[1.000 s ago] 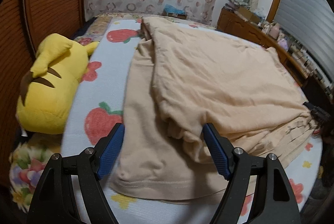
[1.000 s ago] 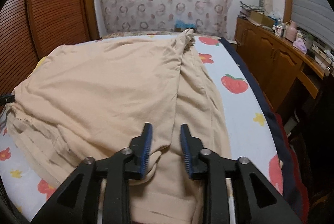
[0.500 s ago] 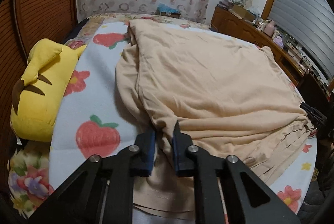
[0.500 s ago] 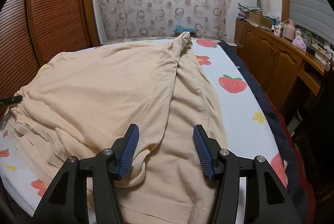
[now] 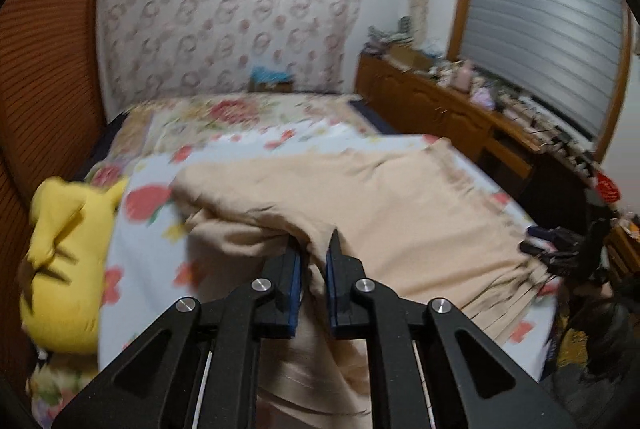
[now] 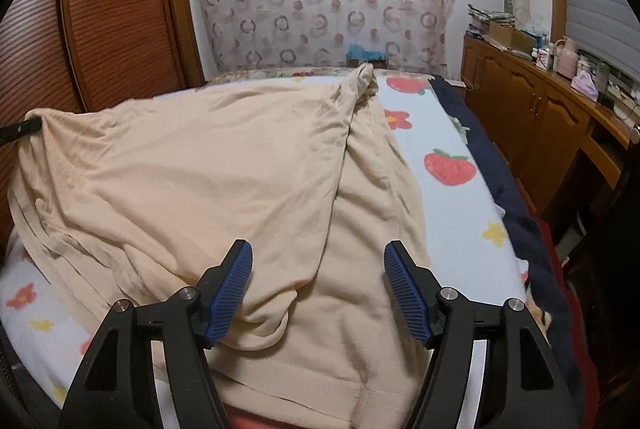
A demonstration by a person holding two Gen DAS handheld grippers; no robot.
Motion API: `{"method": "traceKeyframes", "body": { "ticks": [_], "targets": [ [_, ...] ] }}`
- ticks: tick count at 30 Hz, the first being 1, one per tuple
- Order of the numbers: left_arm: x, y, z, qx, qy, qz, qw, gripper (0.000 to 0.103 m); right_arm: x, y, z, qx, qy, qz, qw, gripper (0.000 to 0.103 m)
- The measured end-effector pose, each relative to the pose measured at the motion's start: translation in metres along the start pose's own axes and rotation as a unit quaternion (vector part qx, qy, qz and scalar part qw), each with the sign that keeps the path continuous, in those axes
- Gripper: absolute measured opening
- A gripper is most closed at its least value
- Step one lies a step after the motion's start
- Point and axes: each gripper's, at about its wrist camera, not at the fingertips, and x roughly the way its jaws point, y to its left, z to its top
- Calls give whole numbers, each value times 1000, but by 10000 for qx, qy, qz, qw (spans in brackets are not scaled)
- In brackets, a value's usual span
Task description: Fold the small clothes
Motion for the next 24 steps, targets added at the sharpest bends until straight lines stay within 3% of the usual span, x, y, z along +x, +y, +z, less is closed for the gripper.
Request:
{"method": "traceKeyframes", "body": {
  "ticks": [6, 11, 18, 20, 22, 24],
  "targets": [
    [13, -55, 45, 509, -228, -534, 9970, 11, -12, -6, 12, 14, -69, -80, 9999, 70],
    [19, -102, 74, 906, -319, -1054, 9898, 11, -22, -16, 18, 24, -244, -171, 9996, 70],
    [13, -165, 87, 1274, -293, -1594, 9785, 12, -28, -30, 23, 104, -383, -268, 9989, 70],
    [16, -171, 85, 1390, -171, -1611, 9770, 26, -28, -31, 23, 102, -401, -257, 9988, 70],
    [22, -169, 78, 1482, -119, -1600, 9759, 58, -27, -29, 21, 84, -400, -250, 9989, 70],
    [25, -166, 72, 1522, -102, -1456, 9775, 76, -24, -27, 21, 53, -392, -260, 9989, 70]
  ]
}}
